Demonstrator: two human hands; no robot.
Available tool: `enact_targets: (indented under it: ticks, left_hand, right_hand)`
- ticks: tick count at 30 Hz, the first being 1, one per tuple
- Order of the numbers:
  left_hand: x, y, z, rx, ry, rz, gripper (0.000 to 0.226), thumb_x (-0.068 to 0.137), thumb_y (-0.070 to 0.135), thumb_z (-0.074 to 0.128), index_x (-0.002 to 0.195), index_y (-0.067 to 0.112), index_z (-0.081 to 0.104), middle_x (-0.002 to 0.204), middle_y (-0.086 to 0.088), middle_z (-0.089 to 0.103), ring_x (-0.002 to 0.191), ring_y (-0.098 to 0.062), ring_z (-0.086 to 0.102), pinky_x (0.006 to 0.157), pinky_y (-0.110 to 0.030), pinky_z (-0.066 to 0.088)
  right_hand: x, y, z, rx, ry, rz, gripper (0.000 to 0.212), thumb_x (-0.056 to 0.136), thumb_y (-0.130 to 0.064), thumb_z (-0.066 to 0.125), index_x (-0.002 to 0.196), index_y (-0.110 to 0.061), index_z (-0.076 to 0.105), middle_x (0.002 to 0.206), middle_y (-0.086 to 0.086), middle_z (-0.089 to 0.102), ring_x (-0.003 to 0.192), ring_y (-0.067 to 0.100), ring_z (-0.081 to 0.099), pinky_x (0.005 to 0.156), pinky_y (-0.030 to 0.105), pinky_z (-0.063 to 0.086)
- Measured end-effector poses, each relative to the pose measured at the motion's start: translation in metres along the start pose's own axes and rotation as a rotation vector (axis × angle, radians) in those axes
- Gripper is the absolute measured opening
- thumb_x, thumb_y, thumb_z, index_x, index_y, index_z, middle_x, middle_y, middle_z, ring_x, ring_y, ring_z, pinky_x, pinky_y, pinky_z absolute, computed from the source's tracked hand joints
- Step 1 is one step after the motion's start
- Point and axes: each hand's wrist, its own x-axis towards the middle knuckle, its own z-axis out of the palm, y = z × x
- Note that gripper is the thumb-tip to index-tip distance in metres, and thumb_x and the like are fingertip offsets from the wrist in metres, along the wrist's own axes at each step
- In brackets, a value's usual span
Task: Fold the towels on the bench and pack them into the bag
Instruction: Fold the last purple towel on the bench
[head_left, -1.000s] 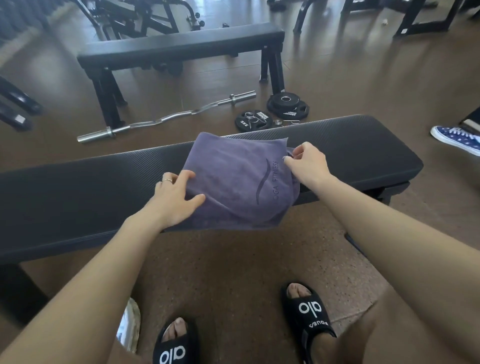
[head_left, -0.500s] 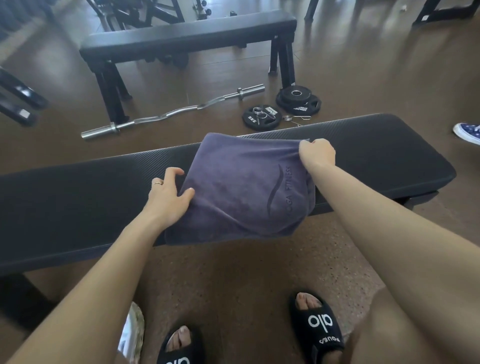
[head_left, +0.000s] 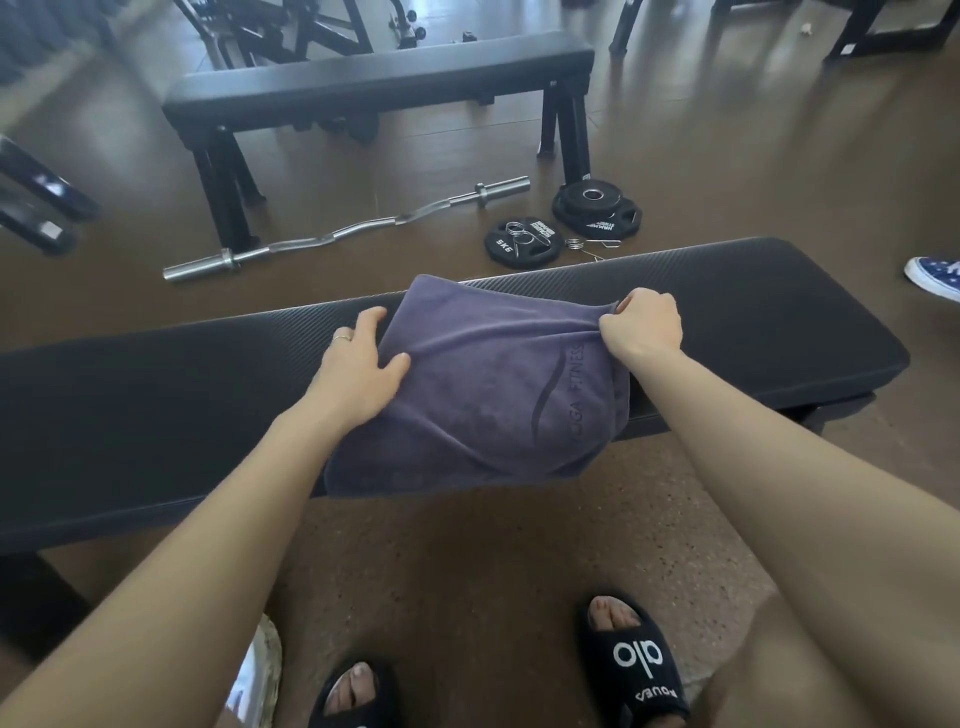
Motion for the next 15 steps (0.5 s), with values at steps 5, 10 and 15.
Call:
enact_targets:
  ticks: [5,10,15]
  left_hand:
    - [0.053,0.023,-0.001,0.129,-0.132,0.108,0.071,0.102,0.037,0.05,0.162,0.033,0.011,0.164,-0.012,0.022,0.145,-0.034,0.035,0.119,-0.042,0.03]
    - [0.098,0.038,0.0,0.333,-0.249,0.184,0.07,0.099,0.019,0.048,0.162,0.027,0.018,0.167,-0.011,0.018,0.148,-0.038,0.027,0.121,-0.043,0.026]
    - [0.115,0.045,-0.008,0.383,-0.201,0.27,0.04,0.082,0.02,0.067,0.119,0.019,0.052,0.12,-0.006,0.054,0.115,-0.032,0.049,0.1,-0.048,0.045]
  right_hand:
    - [0.003,-0.005,0.001,0.023,-0.022,0.039,0.03,0.082,-0.018,0.06,0.11,-0.009,0.065,0.116,0.017,0.064,0.107,0.038,0.058,0.084,0.036,0.051]
    - [0.003,-0.004,0.002,-0.017,-0.066,-0.029,0.026,0.083,-0.023,0.058,0.107,-0.013,0.062,0.112,0.011,0.064,0.105,0.035,0.057,0.082,0.037,0.049]
    - [0.005,-0.006,-0.005,0.061,-0.052,-0.112,0.009,0.088,-0.021,0.056,0.094,-0.015,0.054,0.096,0.004,0.06,0.081,0.022,0.054,0.058,0.028,0.036]
